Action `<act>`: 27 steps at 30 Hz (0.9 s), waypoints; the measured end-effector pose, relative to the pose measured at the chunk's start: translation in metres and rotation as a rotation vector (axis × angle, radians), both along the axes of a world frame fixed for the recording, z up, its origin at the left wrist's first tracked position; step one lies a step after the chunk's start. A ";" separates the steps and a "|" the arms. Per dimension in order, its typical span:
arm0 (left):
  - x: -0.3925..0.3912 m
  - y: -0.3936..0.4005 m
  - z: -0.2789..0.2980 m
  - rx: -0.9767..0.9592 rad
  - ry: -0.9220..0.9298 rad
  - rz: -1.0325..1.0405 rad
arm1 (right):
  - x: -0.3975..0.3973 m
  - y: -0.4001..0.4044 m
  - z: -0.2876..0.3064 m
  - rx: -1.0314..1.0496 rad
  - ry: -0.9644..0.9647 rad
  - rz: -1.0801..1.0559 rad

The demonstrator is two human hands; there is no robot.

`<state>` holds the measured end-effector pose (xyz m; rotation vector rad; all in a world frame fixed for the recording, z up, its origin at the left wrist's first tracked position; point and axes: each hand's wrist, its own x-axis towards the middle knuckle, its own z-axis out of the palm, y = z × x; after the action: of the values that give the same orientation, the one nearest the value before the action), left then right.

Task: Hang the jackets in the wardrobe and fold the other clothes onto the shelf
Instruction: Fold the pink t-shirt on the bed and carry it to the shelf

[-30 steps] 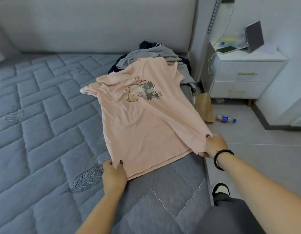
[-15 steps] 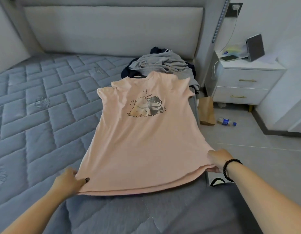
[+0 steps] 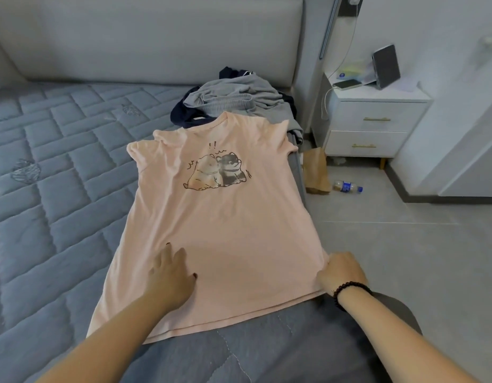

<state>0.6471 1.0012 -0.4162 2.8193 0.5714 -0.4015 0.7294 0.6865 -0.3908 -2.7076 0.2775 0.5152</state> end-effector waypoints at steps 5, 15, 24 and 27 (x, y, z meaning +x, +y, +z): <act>0.078 -0.026 -0.010 -0.118 -0.080 -0.071 | 0.025 0.003 -0.002 -0.083 0.092 0.006; 0.215 -0.015 -0.040 0.014 -0.069 -0.095 | 0.124 0.061 -0.029 0.097 -0.261 0.371; 0.298 -0.009 -0.067 0.142 -0.300 -0.031 | 0.233 0.111 -0.085 0.119 -0.505 0.420; 0.312 -0.009 -0.074 0.146 -0.457 0.051 | 0.276 0.117 -0.090 0.327 -0.674 0.231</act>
<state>0.9595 0.9925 -0.4904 2.8817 0.5850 0.3034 1.0051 0.8033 -0.4805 -2.4249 -0.2783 -0.2871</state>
